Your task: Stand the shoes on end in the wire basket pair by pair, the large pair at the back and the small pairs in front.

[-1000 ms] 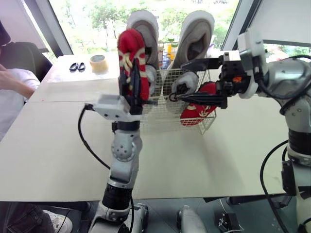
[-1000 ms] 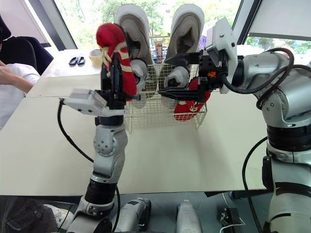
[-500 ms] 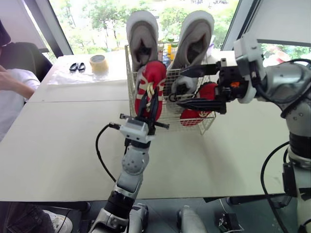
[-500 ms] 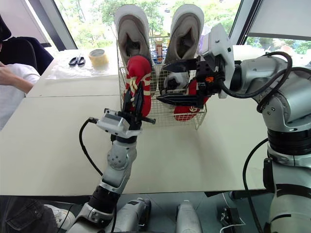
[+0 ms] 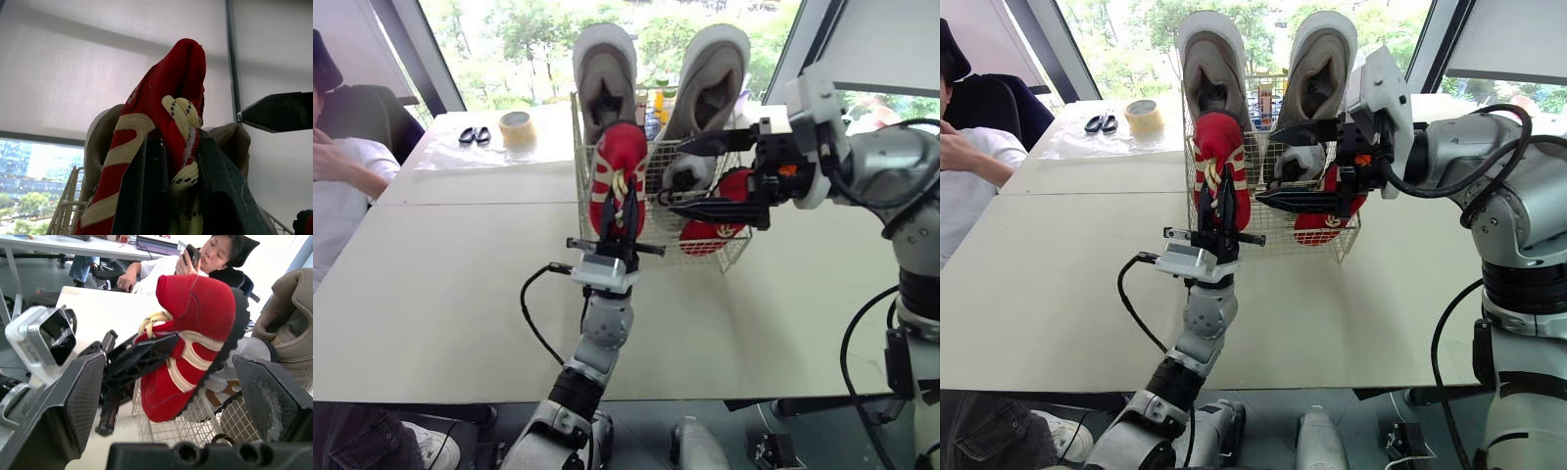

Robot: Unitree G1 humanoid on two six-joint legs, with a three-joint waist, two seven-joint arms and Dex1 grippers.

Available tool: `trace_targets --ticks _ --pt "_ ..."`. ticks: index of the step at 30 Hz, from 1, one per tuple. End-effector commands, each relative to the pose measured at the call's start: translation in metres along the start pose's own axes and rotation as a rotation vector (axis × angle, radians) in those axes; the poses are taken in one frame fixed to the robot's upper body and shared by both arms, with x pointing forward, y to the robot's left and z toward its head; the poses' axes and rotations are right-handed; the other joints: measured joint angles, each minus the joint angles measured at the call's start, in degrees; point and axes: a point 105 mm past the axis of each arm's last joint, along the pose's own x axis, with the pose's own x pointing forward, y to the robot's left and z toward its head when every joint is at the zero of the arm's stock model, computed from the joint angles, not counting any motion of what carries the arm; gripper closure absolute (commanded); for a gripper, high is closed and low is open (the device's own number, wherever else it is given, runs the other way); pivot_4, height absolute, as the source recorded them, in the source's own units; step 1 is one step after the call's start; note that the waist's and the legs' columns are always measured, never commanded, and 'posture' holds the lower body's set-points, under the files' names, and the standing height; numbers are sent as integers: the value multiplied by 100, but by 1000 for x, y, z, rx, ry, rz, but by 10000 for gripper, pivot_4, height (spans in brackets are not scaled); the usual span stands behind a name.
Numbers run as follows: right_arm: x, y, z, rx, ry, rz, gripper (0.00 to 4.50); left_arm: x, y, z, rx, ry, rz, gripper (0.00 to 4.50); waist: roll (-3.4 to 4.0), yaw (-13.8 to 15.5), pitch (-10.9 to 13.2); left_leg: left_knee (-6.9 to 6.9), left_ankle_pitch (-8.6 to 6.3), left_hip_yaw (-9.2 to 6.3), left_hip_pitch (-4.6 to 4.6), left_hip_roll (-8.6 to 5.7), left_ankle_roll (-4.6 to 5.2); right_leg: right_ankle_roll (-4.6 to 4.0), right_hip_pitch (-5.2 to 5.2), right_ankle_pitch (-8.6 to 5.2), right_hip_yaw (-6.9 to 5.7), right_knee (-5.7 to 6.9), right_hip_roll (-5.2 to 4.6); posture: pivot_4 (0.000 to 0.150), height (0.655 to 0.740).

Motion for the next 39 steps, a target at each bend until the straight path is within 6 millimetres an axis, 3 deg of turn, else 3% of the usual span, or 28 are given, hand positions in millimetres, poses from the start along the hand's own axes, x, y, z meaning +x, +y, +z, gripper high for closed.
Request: trace_targets --ticks 1,4,14,16,18,23,33,39 --pt "-7 0 14 -68 -25 -25 0 8 2 6 1 -65 6 44257 0 27 0 0 0 0 0 0 0 0 -1 0 0 1 0 1500 7400" --pt "-6 -1 14 -72 -25 -29 0 7 1 2 0 -62 -10 44257 0 44 0 2 0 0 0 -2 0 0 3 0 0 0 -1 1500 7400" --pt "-10 -3 14 -81 -14 -52 0 -27 -2 -15 -14 29 -86 44257 0 39 0 0 0 0 0 -2 0 0 1 0 0 0 -1 1500 7400" --pt "-10 -3 14 -83 -16 -56 0 -31 1 -17 -9 37 -97 34009 1 41 0 0 -1 0 0 -2 1 0 1 0 0 -1 -1 1500 7400" --pt "-10 -3 14 -85 -17 -58 0 -34 4 -18 -8 41 -107 26798 3 43 -2 0 -1 0 0 -2 2 0 2 0 0 -2 -2 1500 7400" --pt "-10 -4 13 -90 -20 -63 0 -30 11 -12 -11 27 -131 856 6 20 -4 0 0 -1 6 2 0 0 5 0 0 3 2 1500 7400" --pt "-10 -6 11 -96 -31 -70 0 -15 34 11 -73 120 -347 361 7 19 -4 -3 0 -3 3 4 0 -2 -3 0 2 5 4 1500 7400" --pt "-17 -6 4 -78 -18 -100 0 22 65 21 -34 259 -485 361 5 26 -3 0 0 -7 2 2 0 -2 2 0 1 2 3 1500 7400"
